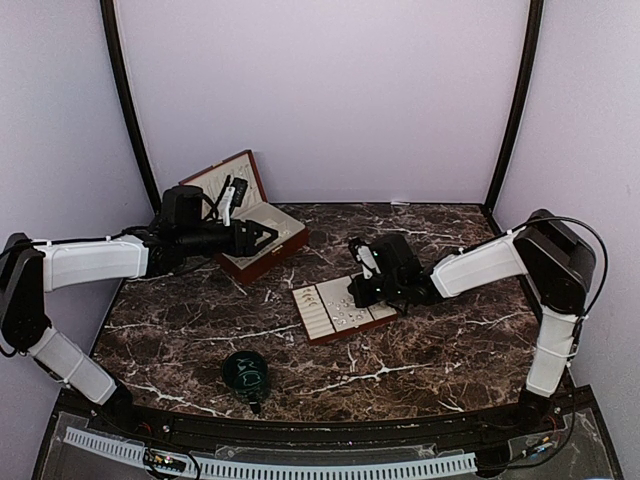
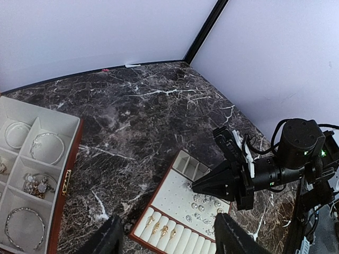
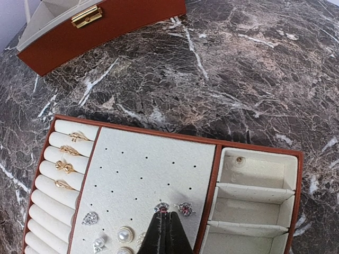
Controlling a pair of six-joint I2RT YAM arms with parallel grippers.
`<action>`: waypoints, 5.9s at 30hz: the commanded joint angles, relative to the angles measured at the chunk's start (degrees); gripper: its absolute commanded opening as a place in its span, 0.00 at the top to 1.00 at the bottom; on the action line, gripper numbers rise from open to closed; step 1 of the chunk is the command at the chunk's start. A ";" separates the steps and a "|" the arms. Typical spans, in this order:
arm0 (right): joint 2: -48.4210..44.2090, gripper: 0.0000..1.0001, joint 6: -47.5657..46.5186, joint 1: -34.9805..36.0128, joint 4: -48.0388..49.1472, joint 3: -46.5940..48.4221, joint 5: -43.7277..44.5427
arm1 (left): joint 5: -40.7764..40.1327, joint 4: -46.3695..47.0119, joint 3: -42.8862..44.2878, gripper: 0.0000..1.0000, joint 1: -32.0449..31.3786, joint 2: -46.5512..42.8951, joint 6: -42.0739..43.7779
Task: Organize the mixed jewelry
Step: Insert the earring into the earring holder, then move the jewelry box to the center of the board.
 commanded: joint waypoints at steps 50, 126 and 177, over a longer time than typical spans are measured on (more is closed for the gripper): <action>-7.59 0.71 -0.72 -0.61 -2.66 1.57 2.98 | -4.11 1.45 -0.88 0.39 0.01 -4.48 0.27; -27.94 0.22 6.87 -3.49 -10.74 -1.31 12.91 | -33.16 -33.22 2.18 0.76 8.19 9.77 -24.47; -29.75 0.21 8.30 -3.53 -7.23 -4.32 10.94 | -31.94 -43.50 -12.33 0.83 1.63 -7.04 -4.71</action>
